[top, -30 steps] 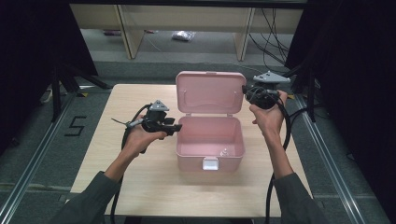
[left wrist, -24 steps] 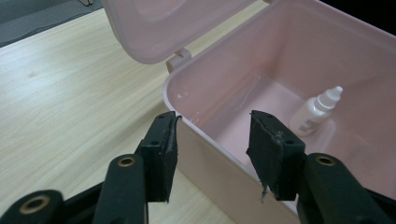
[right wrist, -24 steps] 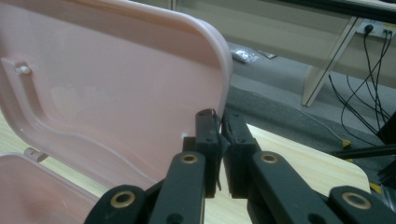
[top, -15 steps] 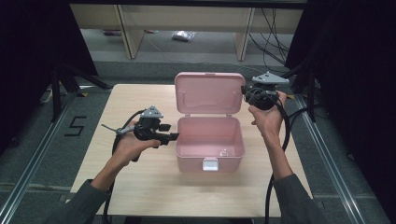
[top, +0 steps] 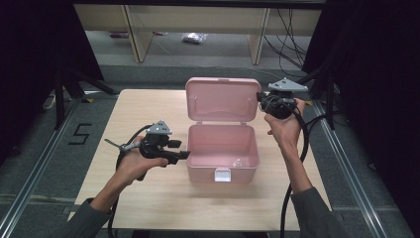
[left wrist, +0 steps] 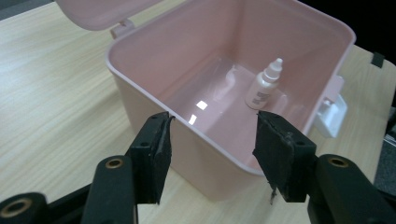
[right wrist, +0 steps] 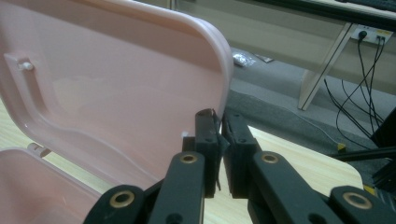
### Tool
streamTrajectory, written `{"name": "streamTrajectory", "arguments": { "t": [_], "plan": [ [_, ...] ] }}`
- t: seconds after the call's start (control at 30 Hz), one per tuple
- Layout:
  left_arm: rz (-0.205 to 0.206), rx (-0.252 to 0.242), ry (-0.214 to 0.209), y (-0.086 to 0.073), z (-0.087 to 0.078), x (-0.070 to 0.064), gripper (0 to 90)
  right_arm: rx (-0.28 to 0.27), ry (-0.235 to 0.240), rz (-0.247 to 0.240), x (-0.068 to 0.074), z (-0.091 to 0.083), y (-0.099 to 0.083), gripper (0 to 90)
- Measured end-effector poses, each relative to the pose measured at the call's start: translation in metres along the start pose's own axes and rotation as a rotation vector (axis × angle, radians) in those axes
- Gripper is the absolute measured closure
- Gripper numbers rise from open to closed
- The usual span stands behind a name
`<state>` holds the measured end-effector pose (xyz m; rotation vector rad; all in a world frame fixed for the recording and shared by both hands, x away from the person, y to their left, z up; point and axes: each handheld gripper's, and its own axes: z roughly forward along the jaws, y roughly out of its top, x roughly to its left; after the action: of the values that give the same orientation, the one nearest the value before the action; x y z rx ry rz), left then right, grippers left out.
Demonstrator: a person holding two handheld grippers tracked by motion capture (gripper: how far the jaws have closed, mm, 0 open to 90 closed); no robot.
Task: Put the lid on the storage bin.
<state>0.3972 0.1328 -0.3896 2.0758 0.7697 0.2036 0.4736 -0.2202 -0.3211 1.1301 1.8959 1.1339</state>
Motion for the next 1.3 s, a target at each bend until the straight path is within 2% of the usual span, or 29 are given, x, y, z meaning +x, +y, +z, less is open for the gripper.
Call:
{"name": "streamTrajectory", "arguments": {
  "t": [0.1, 0.23, 0.33, 0.47, 0.53, 0.57, 0.6, 0.63, 0.67, 0.7, 0.73, 0.77, 0.8, 0.83, 0.9, 0.93, 0.97, 1.07, 1.1, 1.13, 1.17, 1.2, 1.27, 1.3],
  "plan": [
    [0.003, -0.001, -0.005, -0.003, -0.003, -0.007, 44.2, -0.001, 0.0, 0.003, 0.0, -0.001, 0.0, 86.2],
    [-0.004, 0.0, -0.036, -0.008, -0.003, -0.014, 42.4, -0.015, 0.0, -0.003, 0.0, -0.001, -0.001, 86.1],
    [0.001, 0.009, -0.03, -0.012, -0.002, -0.019, 41.3, -0.017, -0.015, -0.011, 0.001, -0.001, 0.0, 86.0],
    [-0.011, 0.019, -0.005, -0.018, 0.001, -0.019, 38.3, -0.012, -0.013, -0.019, 0.001, -0.001, 0.0, 85.9],
    [-0.023, 0.022, -0.002, -0.023, 0.005, -0.02, 37.9, -0.004, -0.009, -0.019, 0.0, -0.002, 0.0, 85.8],
    [-0.017, 0.028, -0.005, -0.023, 0.006, -0.02, 37.5, 0.001, -0.001, -0.015, 0.0, -0.001, 0.0, 85.9],
    [-0.028, 0.024, 0.004, -0.025, 0.008, -0.021, 37.6, 0.006, -0.001, 0.004, 0.001, -0.002, 0.0, 85.8],
    [-0.021, 0.024, -0.002, -0.026, 0.009, -0.02, 37.6, -0.002, 0.001, -0.006, 0.0, -0.001, 0.0, 85.9],
    [-0.031, 0.026, -0.003, -0.026, 0.011, -0.021, 37.6, -0.004, 0.005, -0.008, 0.0, -0.001, 0.0, 85.9],
    [-0.017, 0.025, -0.004, -0.026, 0.012, -0.021, 37.6, -0.003, 0.006, -0.01, 0.0, -0.001, -0.001, 85.9],
    [-0.015, 0.037, 0.004, -0.027, 0.012, -0.022, 37.6, -0.002, 0.0, -0.006, 0.0, -0.002, -0.001, 85.9],
    [-0.016, 0.027, 0.006, -0.028, 0.015, -0.022, 37.7, -0.014, -0.007, -0.016, 0.0, -0.002, -0.001, 85.9],
    [-0.025, 0.028, 0.003, -0.029, 0.016, -0.023, 38.0, -0.009, 0.008, 0.002, 0.002, -0.003, -0.001, 85.9],
    [-0.021, 0.027, 0.006, -0.029, 0.017, -0.023, 38.1, -0.015, -0.003, -0.022, 0.0, -0.003, -0.001, 85.9],
    [-0.011, 0.033, -0.003, -0.031, 0.019, -0.023, 39.3, -0.007, 0.006, -0.015, 0.001, -0.005, -0.001, 85.9],
    [-0.025, 0.018, -0.005, -0.031, 0.021, -0.024, 40.7, -0.012, 0.007, -0.007, 0.001, -0.006, -0.002, 85.9],
    [-0.021, 0.021, 0.0, -0.032, 0.022, -0.024, 41.0, -0.002, 0.013, -0.002, 0.001, -0.007, -0.002, 86.0],
    [-0.017, 0.018, 0.001, -0.033, 0.023, -0.023, 41.8, -0.022, 0.005, -0.003, 0.001, -0.009, -0.005, 86.1],
    [-0.023, 0.019, 0.005, -0.033, 0.024, -0.024, 42.2, -0.01, 0.011, 0.006, 0.002, -0.01, -0.005, 86.0],
    [-0.021, 0.02, 0.007, -0.034, 0.024, -0.024, 42.4, -0.029, 0.014, -0.011, 0.001, -0.01, -0.005, 86.0],
    [-0.027, 0.014, 0.007, -0.034, 0.025, -0.025, 42.5, -0.022, 0.007, 0.012, 0.004, -0.011, -0.006, 86.0],
    [-0.029, 0.013, 0.007, -0.035, 0.025, -0.025, 42.6, -0.023, 0.006, -0.02, 0.002, -0.012, -0.005, 86.0],
    [-0.021, 0.018, 0.008, -0.035, 0.024, -0.024, 42.9, -0.026, 0.009, 0.009, 0.005, -0.014, -0.006, 86.0],
    [-0.02, 0.02, 0.01, -0.035, 0.024, -0.025, 42.9, -0.028, 0.016, -0.006, 0.004, -0.015, -0.007, 86.2]
  ]
}}
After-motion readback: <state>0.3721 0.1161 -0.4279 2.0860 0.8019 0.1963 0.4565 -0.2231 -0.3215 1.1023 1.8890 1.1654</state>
